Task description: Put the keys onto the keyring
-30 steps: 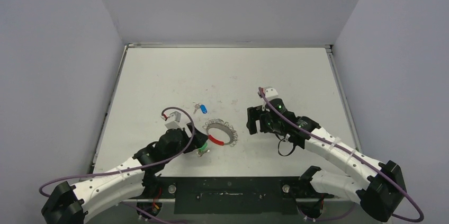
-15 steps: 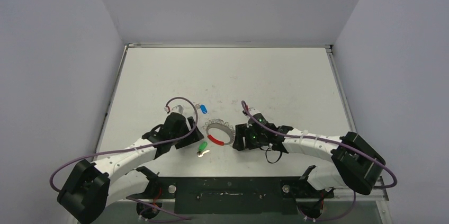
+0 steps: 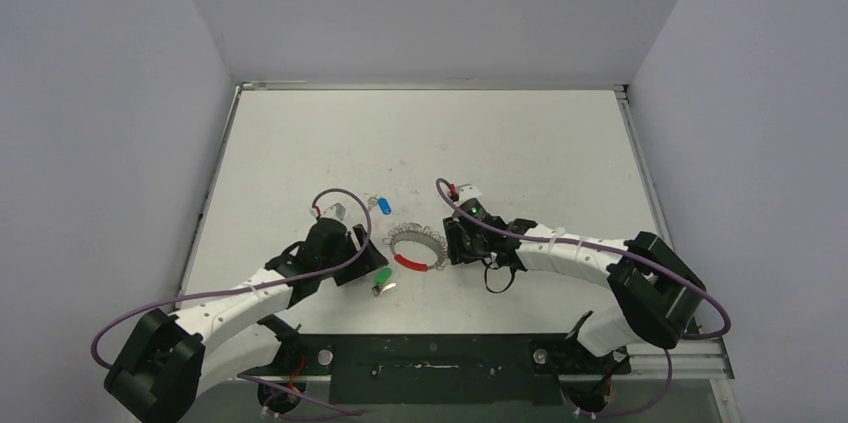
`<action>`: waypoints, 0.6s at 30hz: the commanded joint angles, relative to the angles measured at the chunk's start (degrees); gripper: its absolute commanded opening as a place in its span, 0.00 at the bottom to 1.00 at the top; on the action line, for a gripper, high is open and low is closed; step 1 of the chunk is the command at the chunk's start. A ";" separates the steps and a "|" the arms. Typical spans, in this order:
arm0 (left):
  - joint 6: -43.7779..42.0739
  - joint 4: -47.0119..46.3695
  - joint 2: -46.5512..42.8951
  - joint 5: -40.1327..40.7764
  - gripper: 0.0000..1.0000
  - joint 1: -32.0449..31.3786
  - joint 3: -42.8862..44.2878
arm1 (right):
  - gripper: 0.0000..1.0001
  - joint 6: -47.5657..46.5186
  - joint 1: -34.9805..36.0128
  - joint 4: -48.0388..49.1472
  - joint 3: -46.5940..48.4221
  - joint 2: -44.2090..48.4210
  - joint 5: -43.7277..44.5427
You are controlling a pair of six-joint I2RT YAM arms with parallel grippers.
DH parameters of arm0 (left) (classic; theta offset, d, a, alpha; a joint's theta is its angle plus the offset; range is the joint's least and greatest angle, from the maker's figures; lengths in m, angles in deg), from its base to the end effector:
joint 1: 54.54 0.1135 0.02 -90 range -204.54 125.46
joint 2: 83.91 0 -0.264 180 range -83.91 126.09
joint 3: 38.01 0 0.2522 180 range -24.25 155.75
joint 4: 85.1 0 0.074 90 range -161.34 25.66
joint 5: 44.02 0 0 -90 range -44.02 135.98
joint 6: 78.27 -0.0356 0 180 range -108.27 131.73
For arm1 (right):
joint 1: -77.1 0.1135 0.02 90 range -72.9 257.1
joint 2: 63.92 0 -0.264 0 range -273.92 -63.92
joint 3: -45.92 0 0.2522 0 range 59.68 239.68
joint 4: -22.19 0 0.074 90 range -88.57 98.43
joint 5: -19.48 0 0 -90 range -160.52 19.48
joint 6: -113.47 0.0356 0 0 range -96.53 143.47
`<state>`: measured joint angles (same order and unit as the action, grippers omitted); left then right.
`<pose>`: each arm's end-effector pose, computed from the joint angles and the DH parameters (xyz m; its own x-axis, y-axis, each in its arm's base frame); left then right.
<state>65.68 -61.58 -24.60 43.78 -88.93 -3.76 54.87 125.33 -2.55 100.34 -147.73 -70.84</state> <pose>0.1529 -0.1063 0.1515 -0.8374 -0.4058 -0.3661 -0.1558 0.8193 -0.5518 0.1834 0.2056 0.1634 -0.8505 -0.1701 -0.4978 -0.3572 0.8814 0.3091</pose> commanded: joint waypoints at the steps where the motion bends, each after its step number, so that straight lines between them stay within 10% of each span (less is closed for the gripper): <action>1: 4.56 -7.39 -2.30 -2.53 0.64 0.27 -4.10 | 0.38 -4.82 1.35 -4.83 2.96 2.68 7.53; 13: 5.88 -14.24 2.06 -5.21 0.62 -0.08 -5.22 | 0.38 -8.67 2.44 -1.88 -0.32 7.78 2.34; 18: 6.27 -16.05 4.29 -6.22 0.61 -0.84 -4.38 | 0.23 -9.29 3.44 -3.69 3.13 2.50 1.90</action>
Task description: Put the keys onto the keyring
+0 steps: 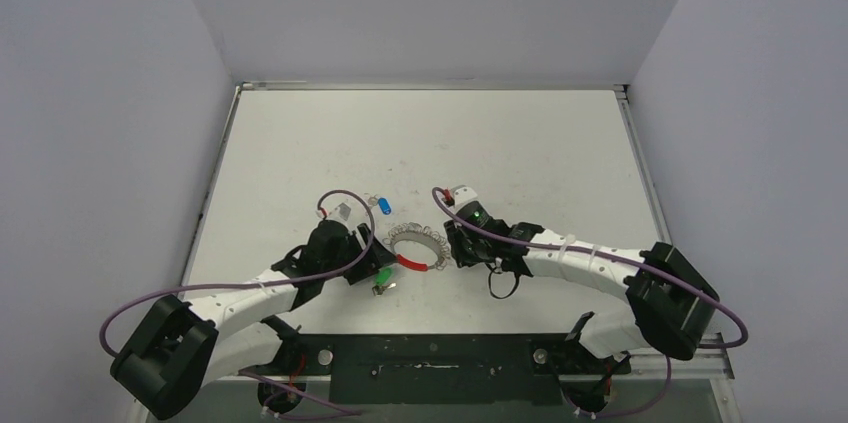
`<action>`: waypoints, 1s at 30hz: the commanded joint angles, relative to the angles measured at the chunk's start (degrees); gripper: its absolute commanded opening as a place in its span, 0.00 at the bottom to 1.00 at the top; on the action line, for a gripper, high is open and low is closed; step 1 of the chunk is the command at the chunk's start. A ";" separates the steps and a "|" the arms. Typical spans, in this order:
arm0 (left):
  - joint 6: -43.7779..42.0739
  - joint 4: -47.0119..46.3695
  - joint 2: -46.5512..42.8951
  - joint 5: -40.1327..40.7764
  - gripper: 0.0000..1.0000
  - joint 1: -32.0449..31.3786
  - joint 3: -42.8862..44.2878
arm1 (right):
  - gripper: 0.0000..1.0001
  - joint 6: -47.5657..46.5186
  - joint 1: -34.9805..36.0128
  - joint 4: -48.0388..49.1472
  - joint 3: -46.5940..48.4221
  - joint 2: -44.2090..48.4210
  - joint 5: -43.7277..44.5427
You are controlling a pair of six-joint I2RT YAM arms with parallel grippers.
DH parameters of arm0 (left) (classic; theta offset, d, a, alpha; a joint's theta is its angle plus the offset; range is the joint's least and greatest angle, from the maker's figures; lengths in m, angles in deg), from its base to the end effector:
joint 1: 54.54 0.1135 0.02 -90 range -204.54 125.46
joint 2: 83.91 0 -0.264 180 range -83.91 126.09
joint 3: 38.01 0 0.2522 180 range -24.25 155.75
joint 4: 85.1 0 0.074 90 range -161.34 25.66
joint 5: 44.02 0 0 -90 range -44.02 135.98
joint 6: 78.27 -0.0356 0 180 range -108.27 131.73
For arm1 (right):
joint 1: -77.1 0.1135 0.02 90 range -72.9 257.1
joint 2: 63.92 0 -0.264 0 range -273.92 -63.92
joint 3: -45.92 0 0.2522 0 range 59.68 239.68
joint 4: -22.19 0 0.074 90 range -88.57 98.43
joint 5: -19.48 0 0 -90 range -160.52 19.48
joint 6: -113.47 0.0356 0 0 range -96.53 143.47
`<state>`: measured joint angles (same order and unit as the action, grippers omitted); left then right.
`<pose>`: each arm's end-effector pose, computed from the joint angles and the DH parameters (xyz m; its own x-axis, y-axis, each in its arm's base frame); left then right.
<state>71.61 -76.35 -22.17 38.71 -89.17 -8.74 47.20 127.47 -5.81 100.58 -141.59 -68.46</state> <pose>0.1538 -0.1117 0.1386 -0.8274 -0.4713 -0.3053 -0.1468 0.7064 -0.6925 0.1698 0.2031 0.1877 -0.7578 -0.2845 -0.5872 -0.4919 0.8404 0.2276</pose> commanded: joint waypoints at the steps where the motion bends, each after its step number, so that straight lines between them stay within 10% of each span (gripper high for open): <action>1: 0.48 -1.53 2.16 -1.53 0.61 -0.73 0.91 | 0.22 -1.74 1.91 -0.64 3.54 -4.31 -0.27; 30: 0.59 -1.84 6.84 -1.00 0.60 -4.53 4.93 | 0.39 0.39 8.08 0.98 6.90 -12.32 7.08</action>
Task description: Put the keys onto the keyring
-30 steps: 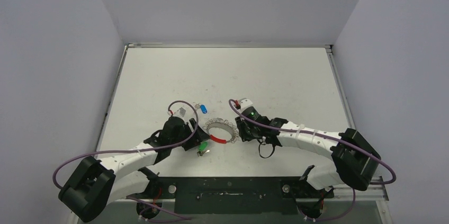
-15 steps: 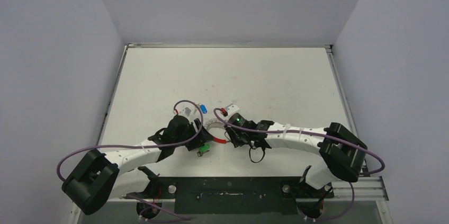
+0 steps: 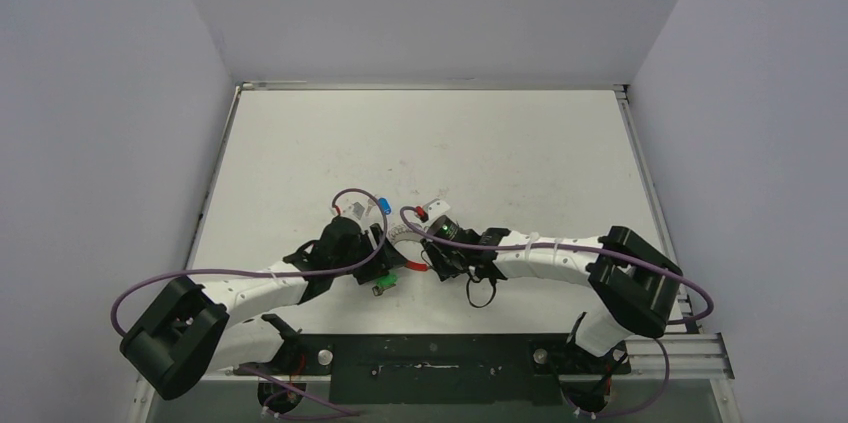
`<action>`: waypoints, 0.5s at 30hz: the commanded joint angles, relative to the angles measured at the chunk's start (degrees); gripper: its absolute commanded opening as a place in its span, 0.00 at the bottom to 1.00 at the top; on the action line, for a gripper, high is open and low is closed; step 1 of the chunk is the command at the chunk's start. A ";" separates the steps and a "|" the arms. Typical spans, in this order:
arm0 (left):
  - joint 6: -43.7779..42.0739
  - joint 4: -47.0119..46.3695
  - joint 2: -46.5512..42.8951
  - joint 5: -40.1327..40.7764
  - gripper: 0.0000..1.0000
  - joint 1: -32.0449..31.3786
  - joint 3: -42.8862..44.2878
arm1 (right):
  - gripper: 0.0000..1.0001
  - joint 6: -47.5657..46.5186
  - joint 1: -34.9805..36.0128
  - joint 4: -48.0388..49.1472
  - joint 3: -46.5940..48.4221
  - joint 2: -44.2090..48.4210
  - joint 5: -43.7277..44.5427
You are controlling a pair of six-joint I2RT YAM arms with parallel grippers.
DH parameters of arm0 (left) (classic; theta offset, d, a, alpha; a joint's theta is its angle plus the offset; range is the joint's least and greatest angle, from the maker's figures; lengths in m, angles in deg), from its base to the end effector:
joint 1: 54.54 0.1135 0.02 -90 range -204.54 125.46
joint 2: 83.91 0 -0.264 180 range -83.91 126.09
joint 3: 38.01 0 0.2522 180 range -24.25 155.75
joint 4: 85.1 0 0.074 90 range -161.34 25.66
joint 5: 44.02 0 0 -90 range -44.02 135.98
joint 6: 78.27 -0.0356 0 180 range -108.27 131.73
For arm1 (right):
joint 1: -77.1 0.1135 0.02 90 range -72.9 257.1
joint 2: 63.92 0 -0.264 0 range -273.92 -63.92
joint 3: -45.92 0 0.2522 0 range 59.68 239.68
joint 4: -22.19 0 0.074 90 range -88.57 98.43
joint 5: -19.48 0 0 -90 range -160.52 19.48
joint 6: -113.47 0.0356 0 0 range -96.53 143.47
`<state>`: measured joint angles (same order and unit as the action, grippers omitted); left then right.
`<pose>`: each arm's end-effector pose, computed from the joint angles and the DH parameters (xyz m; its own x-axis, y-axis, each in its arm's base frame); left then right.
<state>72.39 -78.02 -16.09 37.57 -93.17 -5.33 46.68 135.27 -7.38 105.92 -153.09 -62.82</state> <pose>0.1588 -0.1336 0.1394 -0.8693 -0.4092 -0.2772 -0.1135 0.7112 -0.6937 0.1586 0.2465 0.1611 -0.7317 -0.4382 -0.5221 -0.5624 0.8209 0.0992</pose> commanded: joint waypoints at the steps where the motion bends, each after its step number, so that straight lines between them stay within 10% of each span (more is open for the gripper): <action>1: -0.15 -0.26 0.82 0.14 0.60 -0.55 1.48 | 0.40 1.03 0.30 2.81 1.65 -0.77 1.48; 10: -0.02 -0.62 1.43 0.27 0.60 -0.98 1.71 | 0.37 0.02 0.87 1.22 3.44 -4.13 6.75; 15: -0.28 -0.18 2.07 0.48 0.60 -1.52 2.33 | 0.19 -0.66 1.08 0.37 3.51 -1.95 9.32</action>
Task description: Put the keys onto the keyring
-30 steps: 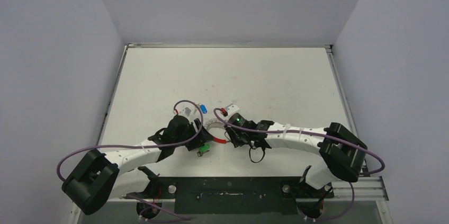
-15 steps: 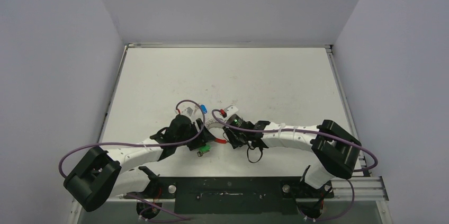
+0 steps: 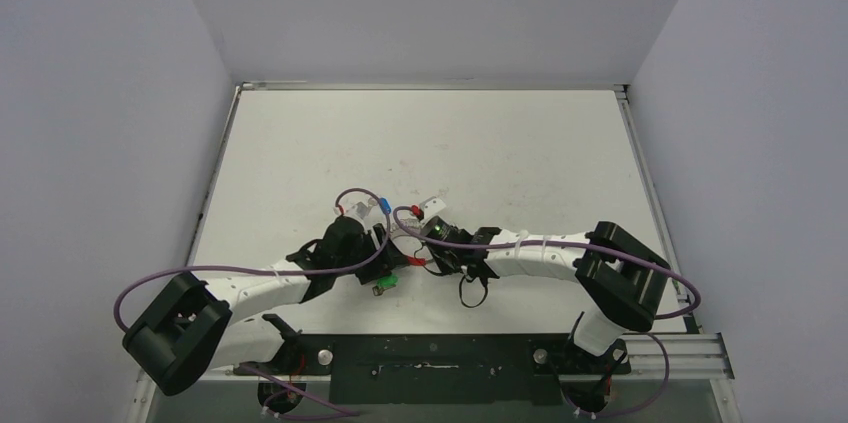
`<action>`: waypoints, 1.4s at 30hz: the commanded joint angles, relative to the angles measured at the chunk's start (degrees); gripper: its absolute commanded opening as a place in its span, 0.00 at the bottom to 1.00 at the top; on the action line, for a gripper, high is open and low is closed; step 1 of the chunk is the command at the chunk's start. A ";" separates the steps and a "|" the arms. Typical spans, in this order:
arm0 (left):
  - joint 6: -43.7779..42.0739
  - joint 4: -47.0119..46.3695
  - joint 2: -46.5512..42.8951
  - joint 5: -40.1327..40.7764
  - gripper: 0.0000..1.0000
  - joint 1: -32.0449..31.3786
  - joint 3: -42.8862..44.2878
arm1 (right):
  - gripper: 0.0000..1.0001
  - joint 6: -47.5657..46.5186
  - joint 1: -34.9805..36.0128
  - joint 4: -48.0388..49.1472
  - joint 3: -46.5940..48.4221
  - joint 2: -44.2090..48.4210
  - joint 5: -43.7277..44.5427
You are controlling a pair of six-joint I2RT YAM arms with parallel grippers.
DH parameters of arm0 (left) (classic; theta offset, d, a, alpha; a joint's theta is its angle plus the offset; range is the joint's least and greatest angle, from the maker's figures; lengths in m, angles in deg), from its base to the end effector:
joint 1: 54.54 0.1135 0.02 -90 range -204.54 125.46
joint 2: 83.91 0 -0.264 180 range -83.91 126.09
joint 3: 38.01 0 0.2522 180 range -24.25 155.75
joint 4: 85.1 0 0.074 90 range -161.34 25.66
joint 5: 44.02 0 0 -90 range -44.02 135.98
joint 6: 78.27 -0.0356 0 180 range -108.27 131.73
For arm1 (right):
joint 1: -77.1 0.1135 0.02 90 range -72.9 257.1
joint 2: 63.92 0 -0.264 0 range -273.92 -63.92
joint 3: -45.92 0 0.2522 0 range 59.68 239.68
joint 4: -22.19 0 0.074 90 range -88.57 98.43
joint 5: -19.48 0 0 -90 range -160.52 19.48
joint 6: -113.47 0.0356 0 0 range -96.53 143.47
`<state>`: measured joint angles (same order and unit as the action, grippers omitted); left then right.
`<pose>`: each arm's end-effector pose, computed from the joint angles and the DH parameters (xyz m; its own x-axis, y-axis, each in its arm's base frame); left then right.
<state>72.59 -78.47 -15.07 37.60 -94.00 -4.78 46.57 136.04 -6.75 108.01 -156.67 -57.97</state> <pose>0.1593 -0.1379 0.1394 -0.8747 -0.3992 -0.2749 -0.1066 0.7117 -0.6943 0.1638 0.2570 0.1548 -0.7151 -0.4451 -0.5390 -0.5423 0.8397 0.0261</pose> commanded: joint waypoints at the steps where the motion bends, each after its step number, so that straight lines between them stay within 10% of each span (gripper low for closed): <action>1: -0.57 0.28 1.30 0.48 0.60 -0.82 2.01 | 0.16 -0.76 0.30 -0.34 1.41 2.25 4.75; 6: -0.73 -0.02 3.09 0.71 0.60 -1.56 2.96 | 0.00 -1.75 0.26 -0.82 2.12 4.23 5.80; 17: -0.57 -1.20 6.13 0.84 0.59 -3.29 4.30 | 0.00 -3.41 -2.85 0.58 3.09 5.27 -2.11; 27: 0.14 1.92 2.00 4.47 0.56 -3.60 3.48 | 0.31 -4.02 -0.18 -0.42 1.43 5.75 -0.92; 42: -0.31 22.61 -15.96 17.18 0.56 -3.99 3.75 | 0.33 -6.17 8.38 -4.22 8.31 -2.73 12.34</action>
<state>72.64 -62.34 -27.35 50.16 -97.69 -1.92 41.71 142.99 -9.70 112.91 -157.28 -51.69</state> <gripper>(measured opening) 0.556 0.332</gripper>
